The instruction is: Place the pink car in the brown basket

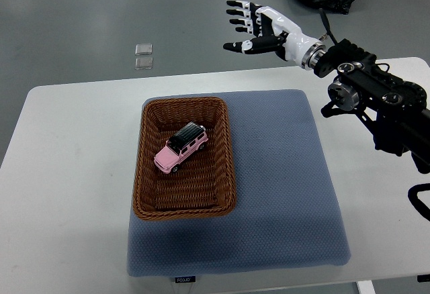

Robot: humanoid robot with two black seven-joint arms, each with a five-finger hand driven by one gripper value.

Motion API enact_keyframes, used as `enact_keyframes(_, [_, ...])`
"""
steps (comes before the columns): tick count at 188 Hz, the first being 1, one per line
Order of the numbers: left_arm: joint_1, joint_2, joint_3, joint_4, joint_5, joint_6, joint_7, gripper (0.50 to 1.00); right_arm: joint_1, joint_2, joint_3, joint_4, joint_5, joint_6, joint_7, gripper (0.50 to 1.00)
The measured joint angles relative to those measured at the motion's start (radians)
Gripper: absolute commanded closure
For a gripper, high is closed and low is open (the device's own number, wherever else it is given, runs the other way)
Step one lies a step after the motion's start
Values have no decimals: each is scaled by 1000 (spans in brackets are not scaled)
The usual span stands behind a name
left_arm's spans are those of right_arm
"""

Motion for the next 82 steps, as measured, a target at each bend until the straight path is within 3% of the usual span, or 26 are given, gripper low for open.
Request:
enact_keyframes(39, [0,0,2,-1,0,0,0,500,-172,12,217,-4,449,0,6,603])
enact_keyframes(82, [0,0,3,-1,0,0,0,500,-228,47,228,-5,543,1,12,603])
